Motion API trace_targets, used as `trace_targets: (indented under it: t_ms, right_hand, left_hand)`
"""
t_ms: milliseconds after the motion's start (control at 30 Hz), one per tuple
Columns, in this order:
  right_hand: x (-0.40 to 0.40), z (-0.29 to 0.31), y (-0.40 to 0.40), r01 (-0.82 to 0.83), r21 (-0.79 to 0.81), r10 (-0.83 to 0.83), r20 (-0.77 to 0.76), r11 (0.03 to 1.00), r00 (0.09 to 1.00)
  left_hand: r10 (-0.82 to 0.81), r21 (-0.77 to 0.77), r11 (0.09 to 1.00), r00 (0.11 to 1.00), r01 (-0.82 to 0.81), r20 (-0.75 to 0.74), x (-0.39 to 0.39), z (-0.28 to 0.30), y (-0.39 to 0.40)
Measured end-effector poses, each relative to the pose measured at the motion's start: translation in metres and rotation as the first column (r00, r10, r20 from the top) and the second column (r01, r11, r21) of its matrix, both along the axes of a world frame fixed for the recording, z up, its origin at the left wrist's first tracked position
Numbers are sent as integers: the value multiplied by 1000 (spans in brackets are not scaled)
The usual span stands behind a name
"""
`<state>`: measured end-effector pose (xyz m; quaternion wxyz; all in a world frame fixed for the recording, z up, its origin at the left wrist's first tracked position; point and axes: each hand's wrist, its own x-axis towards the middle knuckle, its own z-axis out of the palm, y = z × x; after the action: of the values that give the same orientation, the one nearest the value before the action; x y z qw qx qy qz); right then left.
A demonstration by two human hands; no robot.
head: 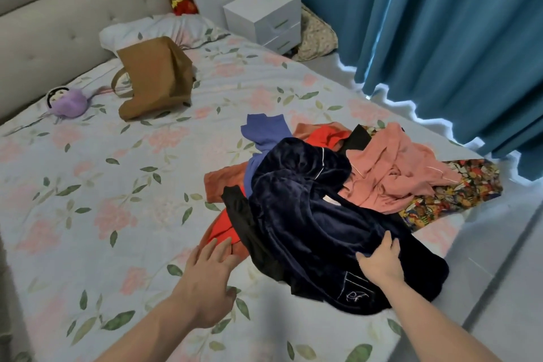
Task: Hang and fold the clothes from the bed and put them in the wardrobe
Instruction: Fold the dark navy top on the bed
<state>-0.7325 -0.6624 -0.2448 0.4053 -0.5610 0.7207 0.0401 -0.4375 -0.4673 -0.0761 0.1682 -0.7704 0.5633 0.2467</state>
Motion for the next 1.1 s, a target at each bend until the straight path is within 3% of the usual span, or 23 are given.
trace_targets:
  t_ms: [167, 300, 400, 533, 633, 700, 767, 933, 1100]
  right_hand:
    - [2, -33, -29, 96, 103, -106, 99, 990, 989]
    - [2, -23, -6, -37, -72, 42, 63, 997, 997]
    - [-1, 22, 34, 110, -231, -62, 204, 967, 977]
    - [-18, 97, 87, 336, -205, -225, 429, 919, 875]
    - [-29, 165, 125, 418, -287, -192, 578, 862, 793]
    - [-32, 215, 149, 455, -239, -177, 694, 858, 698]
    - [-26, 267, 169, 439, -219, -124, 768, 871, 629]
    - [6, 375, 230, 356, -363, 131, 835, 861, 534]
    - [48, 440, 318, 295, -509, 343, 815, 809, 468]
  left_hand:
    - [-7, -21, 1000, 1000, 8, 14, 5, -13, -14]
    - [19, -23, 1000, 1000, -19, -10, 2, -13, -3]
    - [-20, -31, 999, 1000, 20, -15, -2, -1, 14]
    - [14, -159, 987, 1000, -11, 20, -1, 0, 56]
    - [19, -215, 976, 998, -31, -59, -7, 29, 77]
    - [21, -159, 986, 992, -41, -121, -18, 70, 88]
    - [50, -132, 988, 974, -81, -220, -28, 110, 107]
    - [-5, -352, 929, 949, -111, -314, -32, 164, 169]
    - [-114, -512, 853, 923, -98, -368, -8, 214, 242]
